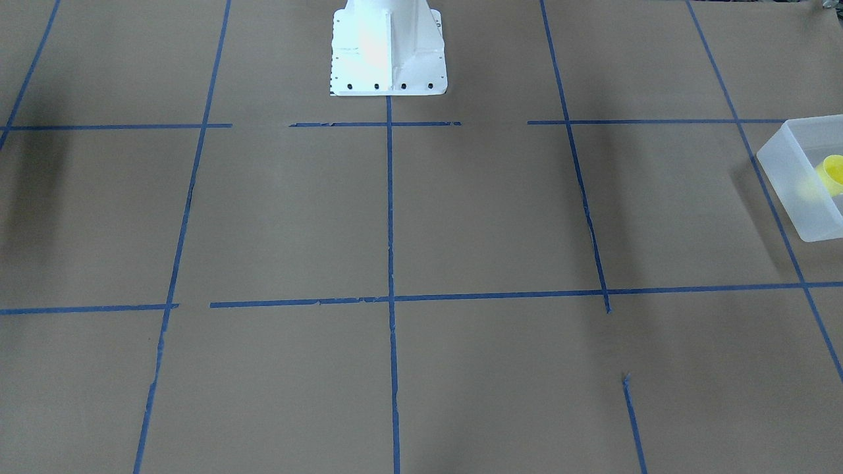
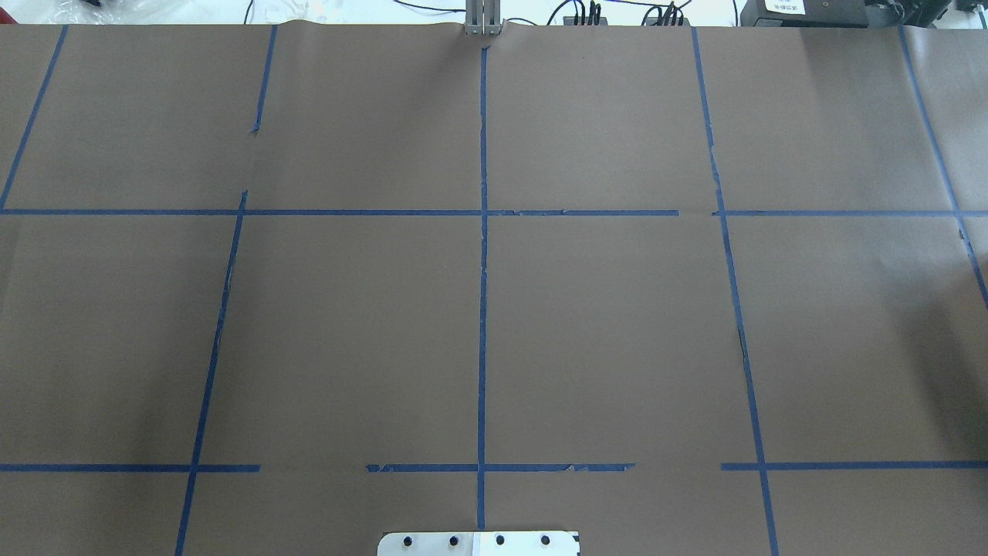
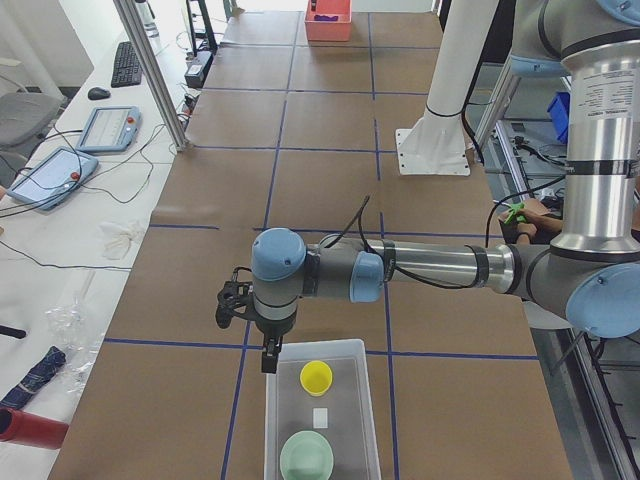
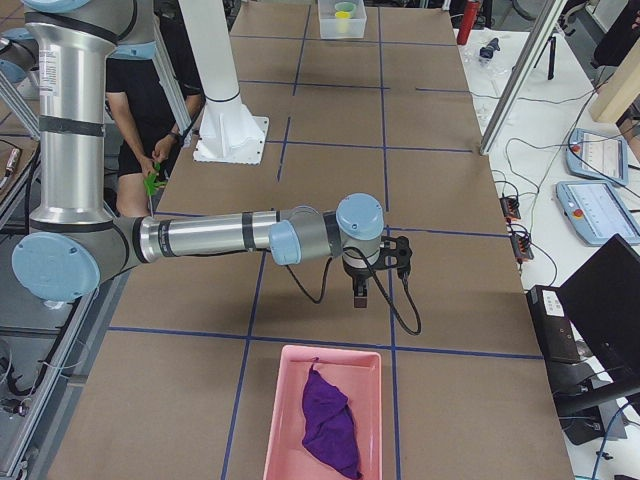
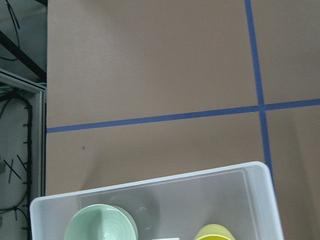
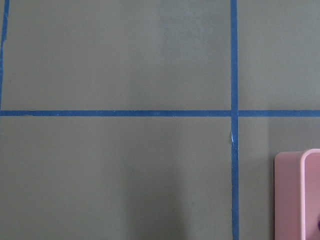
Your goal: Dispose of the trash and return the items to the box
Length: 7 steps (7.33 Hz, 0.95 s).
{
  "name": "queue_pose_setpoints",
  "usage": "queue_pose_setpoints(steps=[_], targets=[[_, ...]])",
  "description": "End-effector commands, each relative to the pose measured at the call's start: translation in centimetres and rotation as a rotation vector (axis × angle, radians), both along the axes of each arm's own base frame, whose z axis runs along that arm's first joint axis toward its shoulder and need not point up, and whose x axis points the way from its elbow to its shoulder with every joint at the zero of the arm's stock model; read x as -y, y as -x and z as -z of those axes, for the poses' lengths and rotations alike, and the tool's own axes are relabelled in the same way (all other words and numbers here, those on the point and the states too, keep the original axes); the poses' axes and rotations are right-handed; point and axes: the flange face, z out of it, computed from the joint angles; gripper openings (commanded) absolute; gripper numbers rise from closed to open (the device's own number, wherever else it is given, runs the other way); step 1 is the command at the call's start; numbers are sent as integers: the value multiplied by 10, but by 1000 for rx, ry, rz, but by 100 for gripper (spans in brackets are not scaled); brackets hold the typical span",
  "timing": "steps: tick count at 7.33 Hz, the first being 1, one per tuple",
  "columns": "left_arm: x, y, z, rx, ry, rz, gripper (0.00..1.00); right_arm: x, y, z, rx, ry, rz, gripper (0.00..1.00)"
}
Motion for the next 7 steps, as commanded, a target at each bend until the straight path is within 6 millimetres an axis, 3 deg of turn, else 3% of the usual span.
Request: queue_pose_setpoints(steps=[1, 7], targets=[[2, -2, 4, -12, 6, 2, 100, 0, 0, 0, 0, 0, 0, 100], [3, -4, 5, -18, -2, -1, 100, 0, 0, -1, 0, -2, 2, 100]])
